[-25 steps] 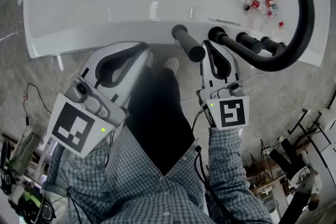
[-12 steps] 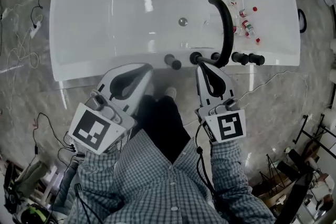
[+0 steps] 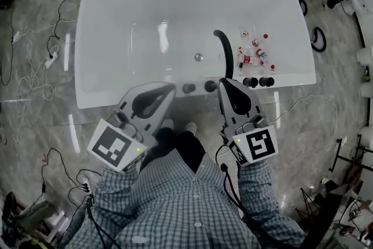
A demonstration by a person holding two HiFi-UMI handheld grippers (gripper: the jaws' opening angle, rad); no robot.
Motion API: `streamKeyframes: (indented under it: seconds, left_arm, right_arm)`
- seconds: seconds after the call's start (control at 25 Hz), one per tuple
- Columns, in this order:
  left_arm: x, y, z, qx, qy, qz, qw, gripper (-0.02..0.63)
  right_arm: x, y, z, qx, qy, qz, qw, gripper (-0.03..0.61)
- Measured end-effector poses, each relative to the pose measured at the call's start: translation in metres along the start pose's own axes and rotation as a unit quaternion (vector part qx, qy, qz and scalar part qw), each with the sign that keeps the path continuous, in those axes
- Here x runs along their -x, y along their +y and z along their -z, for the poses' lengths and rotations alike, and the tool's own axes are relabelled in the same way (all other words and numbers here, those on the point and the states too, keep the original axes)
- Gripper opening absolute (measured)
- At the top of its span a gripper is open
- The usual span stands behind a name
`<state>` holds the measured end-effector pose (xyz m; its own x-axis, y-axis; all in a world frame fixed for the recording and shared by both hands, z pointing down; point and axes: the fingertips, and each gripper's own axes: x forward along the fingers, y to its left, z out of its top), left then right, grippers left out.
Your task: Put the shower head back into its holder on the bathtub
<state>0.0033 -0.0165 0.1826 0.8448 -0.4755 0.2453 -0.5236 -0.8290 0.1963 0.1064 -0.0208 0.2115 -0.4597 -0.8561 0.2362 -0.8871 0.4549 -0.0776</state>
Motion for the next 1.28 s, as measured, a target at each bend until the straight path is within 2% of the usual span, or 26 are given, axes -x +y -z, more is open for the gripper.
streamKeyframes:
  seconds: [0.2, 0.36, 0.56, 0.8, 1.28]
  left_arm:
    - [-0.004, -0.012, -0.041, -0.027, -0.030, 0.010, 0.9991, 0.014]
    - [0.002, -0.020, -0.071, -0.039, -0.049, 0.009, 0.9980, 0.014]
    - [0.008, -0.025, -0.091, -0.049, -0.060, 0.003, 0.9970, 0.015]
    - [0.011, -0.026, -0.103, -0.066, -0.072, -0.003, 0.9952, 0.015]
    - [0.008, -0.030, -0.105, -0.067, -0.073, 0.002, 0.9951, 0.014]
  right_arm:
    - [0.011, -0.012, -0.046, 0.015, -0.028, 0.002, 0.999, 0.017]
    - [0.025, -0.015, -0.069, 0.008, -0.040, 0.011, 0.999, 0.017]
    - [0.039, -0.019, -0.088, 0.012, -0.052, 0.016, 0.998, 0.017]
    - [0.045, -0.018, -0.102, 0.022, -0.068, 0.014, 0.997, 0.017]
    - [0.046, -0.015, -0.110, 0.028, -0.076, 0.007, 0.997, 0.017]
